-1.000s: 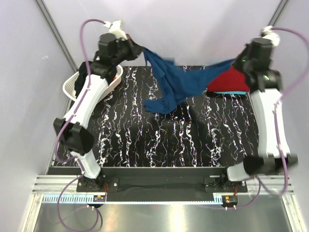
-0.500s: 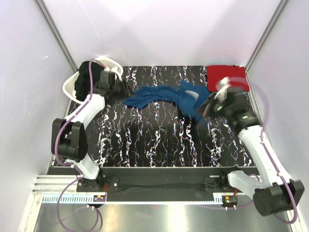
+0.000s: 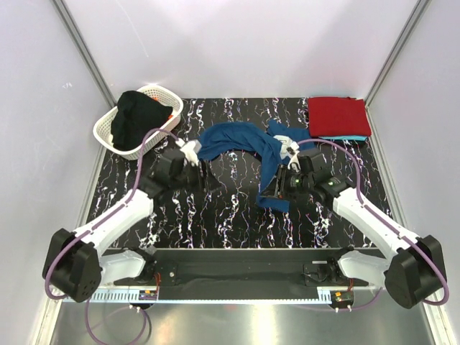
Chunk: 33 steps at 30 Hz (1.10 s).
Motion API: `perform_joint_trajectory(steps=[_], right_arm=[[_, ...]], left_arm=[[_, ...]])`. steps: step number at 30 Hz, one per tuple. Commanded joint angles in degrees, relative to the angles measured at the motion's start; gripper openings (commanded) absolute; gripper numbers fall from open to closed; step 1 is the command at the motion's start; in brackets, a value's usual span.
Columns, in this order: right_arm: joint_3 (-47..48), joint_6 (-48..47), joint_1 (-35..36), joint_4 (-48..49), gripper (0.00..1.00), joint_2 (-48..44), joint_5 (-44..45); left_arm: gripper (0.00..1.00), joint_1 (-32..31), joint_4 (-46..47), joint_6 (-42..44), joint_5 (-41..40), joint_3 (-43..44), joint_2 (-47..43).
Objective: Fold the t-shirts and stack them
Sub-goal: Flatten the tshirt out
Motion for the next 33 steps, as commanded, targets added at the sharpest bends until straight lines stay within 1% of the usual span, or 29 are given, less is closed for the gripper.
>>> perform_joint_trajectory(steps=[1, 2, 3, 4, 5, 6, 7, 8, 9, 10, 11, 12, 13, 16, 19, 24, 25, 29, 33], right_arm=[[2.58, 3.67, 0.79, 0.04, 0.45, -1.57, 5.77], [3.19, 4.29, 0.79, -1.55, 0.49, -3.4, 7.88], [4.07, 4.56, 0.79, -2.96, 0.54, -4.29, 11.99], [5.91, 4.91, 0.79, -5.84, 0.55, -5.08, 14.12], [6.79, 5.08, 0.79, -7.26, 0.56, -6.66, 16.31], [8.54, 5.43, 0.7, -9.89, 0.57, -7.28, 21.21], [9.43, 5.79, 0.7, -11.13, 0.58, -7.81, 23.52], [10.31, 5.88, 0.7, -12.36, 0.59, -8.51, 25.02], [11.8, 5.96, 0.7, -14.55, 0.59, -8.61, 29.65], [12.6, 5.44, 0.53, -15.36, 0.6, -8.78, 31.09], [13.21, 5.09, 0.35, -16.15, 0.6, -8.78, 32.06], [13.83, 4.91, -0.08, -16.85, 0.6, -8.96, 33.63], [14.44, 4.21, -0.26, -17.73, 0.6, -9.13, 34.09], [14.8, 2.9, -2.28, -18.62, 0.61, -9.92, 33.74], [14.19, 1.84, -5.26, -18.7, 0.61, -11.24, 31.55], [12.61, 0.34, -8.52, -18.53, 0.61, -13.09, 27.77], [12.43, 0.17, -8.87, -18.44, 0.61, -13.18, 27.5], [11.99, -0.01, -9.14, -18.44, 0.61, -13.53, 25.57], [11.64, 0.08, -9.14, -17.91, 0.61, -14.58, 25.13]], left_arm=[[0.58, -3.95, 6.4, -2.57, 0.12, -3.46, -1.76], [0.58, -5.96, 6.32, -2.74, -0.24, -3.82, -1.68], [0.58, -7.2, 6.58, -3.87, -1.11, -4.25, -1.59], [0.59, -8.6, 7.01, -4.41, -3.99, -5.04, -1.59], [0.59, -12.01, 7.89, -4.67, -5.33, -5.4, -1.15], [0.59, -13.7, 9.64, -4.42, -6.56, -5.49, -0.45], [0.59, -15.37, 10.09, -4.07, -9.44, -4.97, 1.64], [0.59, -18.43, 11.4, -3.71, -10.52, -4.53, 3.06], [0.59, -19.85, 12.02, -2.58, -11.14, -3.13, 4.64], [0.6, -21.35, 12.12, -1.96, -12.88, -2.07, 8.13], [0.6, -24.06, 12.03, -1.34, -13.86, -0.93, 10.0], [0.6, -25.3, 12.03, -0.73, -14.91, 0.21, 11.75], [0.6, -26.45, 12.03, -0.72, -16.4, 2.14, 14.82], [0.61, -30.23, 12.55, -0.81, -17.55, 5.23, 20.01], [0.61, -30.85, 12.64, -2.04, -18.26, 6.9, 24.41], [0.62, -30.85, 14.05, -2.57, -18.26, 9.53, 29.16], [0.61, -30.85, 13.44, -2.48, -20.0, 10.15, 29.78], [0.61, -30.85, 9.14, -2.13, -22.74, 12.44, 31.9], [0.61, -30.85, 9.48, -2.22, -25.64, 11.21, 30.5]])
